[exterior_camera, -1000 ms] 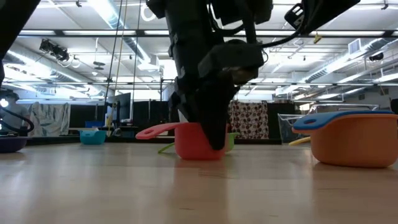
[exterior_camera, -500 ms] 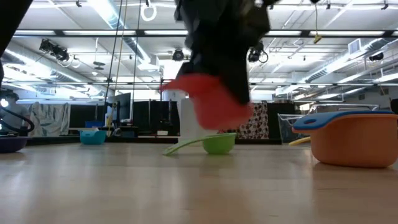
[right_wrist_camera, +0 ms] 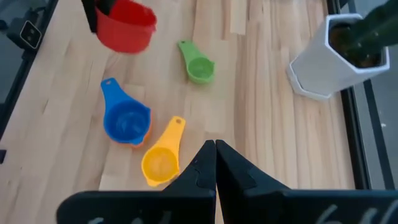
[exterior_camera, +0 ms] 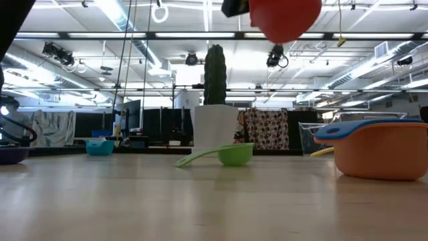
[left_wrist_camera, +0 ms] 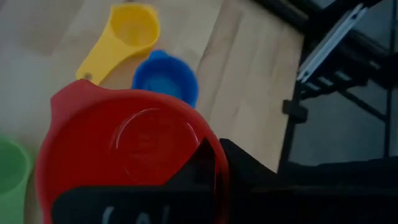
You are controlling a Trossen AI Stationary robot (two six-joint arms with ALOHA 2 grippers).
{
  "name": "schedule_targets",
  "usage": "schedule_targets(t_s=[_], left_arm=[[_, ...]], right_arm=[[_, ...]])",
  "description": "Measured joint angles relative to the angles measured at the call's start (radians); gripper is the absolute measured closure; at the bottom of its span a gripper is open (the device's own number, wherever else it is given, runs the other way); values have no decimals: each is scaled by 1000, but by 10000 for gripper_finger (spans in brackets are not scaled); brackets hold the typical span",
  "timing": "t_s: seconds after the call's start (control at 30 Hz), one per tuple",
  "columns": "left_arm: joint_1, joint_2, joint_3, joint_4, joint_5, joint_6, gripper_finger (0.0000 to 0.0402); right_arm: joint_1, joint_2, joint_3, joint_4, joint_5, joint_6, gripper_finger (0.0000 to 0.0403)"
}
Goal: Nest measuring cups in basket
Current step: Stack the red measuring cup on top of the blue measuring cups
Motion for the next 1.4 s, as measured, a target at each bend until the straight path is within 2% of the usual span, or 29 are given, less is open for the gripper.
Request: schedule_targets(t_s=[0.27, 0.37, 0.57, 0.73, 1.2, 1.4], left_arm=[[25, 32, 10, 95, 4, 0, 389], [41, 74, 9, 168, 34, 29, 389], [55, 130, 8, 203, 54, 60, 389], [59, 191, 7, 309, 132, 77, 389], [67, 248, 8, 313, 146, 180, 389], [70, 279, 8, 317, 196, 186, 389]], right_arm=[[0, -40, 0, -60, -1, 26, 399], [0, -46, 0, -58, -3, 27, 399], [0, -47, 0, -60, -4, 53, 399], [-1, -49, 0, -61, -4, 59, 399], [-2, -35, 0, -61, -5, 116, 399], [-2, -35, 0, -61, -4, 132, 399]])
